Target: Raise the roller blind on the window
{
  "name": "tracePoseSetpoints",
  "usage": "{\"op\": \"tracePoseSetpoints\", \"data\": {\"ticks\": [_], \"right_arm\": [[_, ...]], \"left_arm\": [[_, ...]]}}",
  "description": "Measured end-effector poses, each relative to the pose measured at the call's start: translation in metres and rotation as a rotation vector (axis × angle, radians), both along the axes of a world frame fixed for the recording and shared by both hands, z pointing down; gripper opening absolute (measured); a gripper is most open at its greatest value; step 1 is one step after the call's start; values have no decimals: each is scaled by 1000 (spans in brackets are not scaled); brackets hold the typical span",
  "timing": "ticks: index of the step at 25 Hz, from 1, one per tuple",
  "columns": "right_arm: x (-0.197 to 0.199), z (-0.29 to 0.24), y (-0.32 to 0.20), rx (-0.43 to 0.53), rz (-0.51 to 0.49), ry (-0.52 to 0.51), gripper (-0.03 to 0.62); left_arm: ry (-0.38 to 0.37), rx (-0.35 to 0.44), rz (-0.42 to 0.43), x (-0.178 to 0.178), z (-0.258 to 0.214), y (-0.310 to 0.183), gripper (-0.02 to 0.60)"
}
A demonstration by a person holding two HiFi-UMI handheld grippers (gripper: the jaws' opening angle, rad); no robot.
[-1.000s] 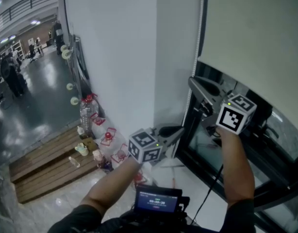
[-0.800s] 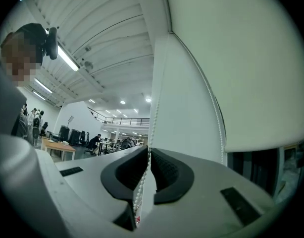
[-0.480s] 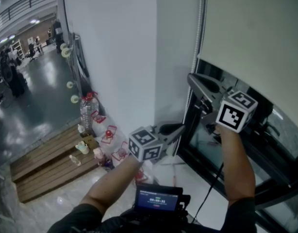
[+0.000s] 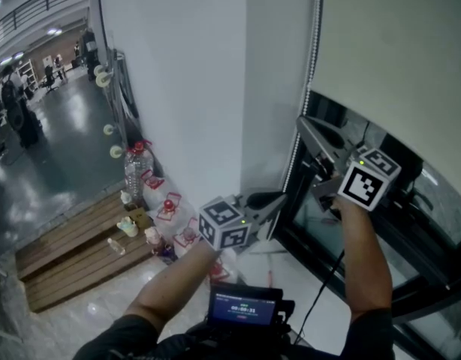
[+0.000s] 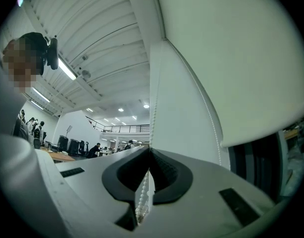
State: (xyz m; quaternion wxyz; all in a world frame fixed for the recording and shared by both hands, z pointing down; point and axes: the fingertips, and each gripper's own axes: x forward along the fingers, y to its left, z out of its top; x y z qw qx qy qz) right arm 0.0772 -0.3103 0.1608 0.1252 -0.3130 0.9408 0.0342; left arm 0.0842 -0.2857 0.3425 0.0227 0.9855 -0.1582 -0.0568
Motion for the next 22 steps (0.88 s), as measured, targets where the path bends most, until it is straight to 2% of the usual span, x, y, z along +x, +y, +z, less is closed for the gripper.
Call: {"op": "tracePoseSetpoints", "data": {"ticks": [7, 18, 22], "right_arm": [[0, 25, 0, -6, 51, 66, 14], [8, 98, -1, -79, 79, 79, 14], [9, 113, 1, -87, 82, 62, 14]], "left_arm": [[-34, -29, 10, 4, 25, 3, -2], [-117, -114, -6, 10, 98, -1, -2], [-111, -161, -25, 2, 113, -1, -2]]}}
